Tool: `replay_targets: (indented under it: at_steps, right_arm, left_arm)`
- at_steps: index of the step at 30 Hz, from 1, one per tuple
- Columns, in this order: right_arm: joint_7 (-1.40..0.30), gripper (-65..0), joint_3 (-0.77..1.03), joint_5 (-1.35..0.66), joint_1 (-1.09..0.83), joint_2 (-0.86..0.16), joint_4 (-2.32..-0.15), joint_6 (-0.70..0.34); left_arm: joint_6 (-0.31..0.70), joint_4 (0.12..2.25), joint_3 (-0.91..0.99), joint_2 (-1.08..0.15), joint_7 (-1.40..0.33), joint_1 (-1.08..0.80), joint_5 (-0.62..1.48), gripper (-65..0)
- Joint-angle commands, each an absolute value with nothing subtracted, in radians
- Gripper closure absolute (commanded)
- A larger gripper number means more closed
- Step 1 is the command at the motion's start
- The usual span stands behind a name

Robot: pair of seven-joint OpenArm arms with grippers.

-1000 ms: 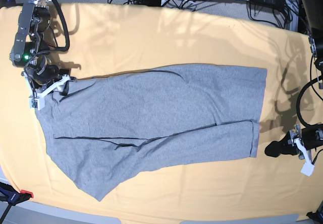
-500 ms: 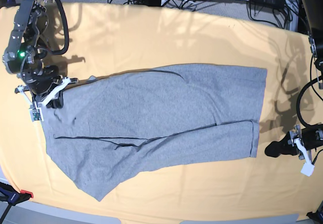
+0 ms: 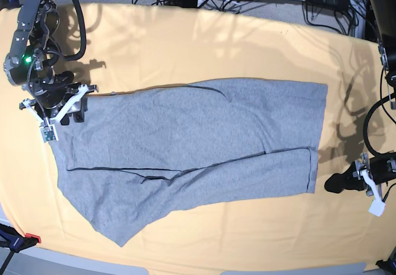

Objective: Layout the t-shirt on the table in an organized manner, then fold the t-shirt properly
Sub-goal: 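Grasp the shirt corner with the right gripper and lift it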

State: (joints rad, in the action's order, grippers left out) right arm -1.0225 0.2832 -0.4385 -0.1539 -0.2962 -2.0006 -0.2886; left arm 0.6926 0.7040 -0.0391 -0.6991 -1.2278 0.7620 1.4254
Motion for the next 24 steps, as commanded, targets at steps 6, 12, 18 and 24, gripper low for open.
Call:
replay_targets:
  at_steps: [6,12,18,24]
  right_arm:
    - [-0.992,-1.9,0.288,-0.445,-0.141,-0.307,-2.009,-0.339]
    - [-0.874,-38.2,0.288,-0.440,-0.138,-0.307,-1.875,-0.297]
    - [-0.824,-20.6,0.288,-0.437,-0.110,-0.307,-1.744,-0.285]
    - [-0.856,0.0,0.288,-0.438,-0.089,-0.308,-1.761,-0.341]
  left_arm:
    - [0.698,0.718,-0.030,-0.718,-1.213,0.795,1.454,0.0]
    - [0.698,0.718,-0.030,-0.718,-1.213,0.796,1.454,0.0]
    - [0.698,0.718,-0.030,-0.718,-1.213,0.796,1.453,0.0]
    - [0.698,0.718,-0.030,-0.718,-1.213,0.795,1.453,0.0]
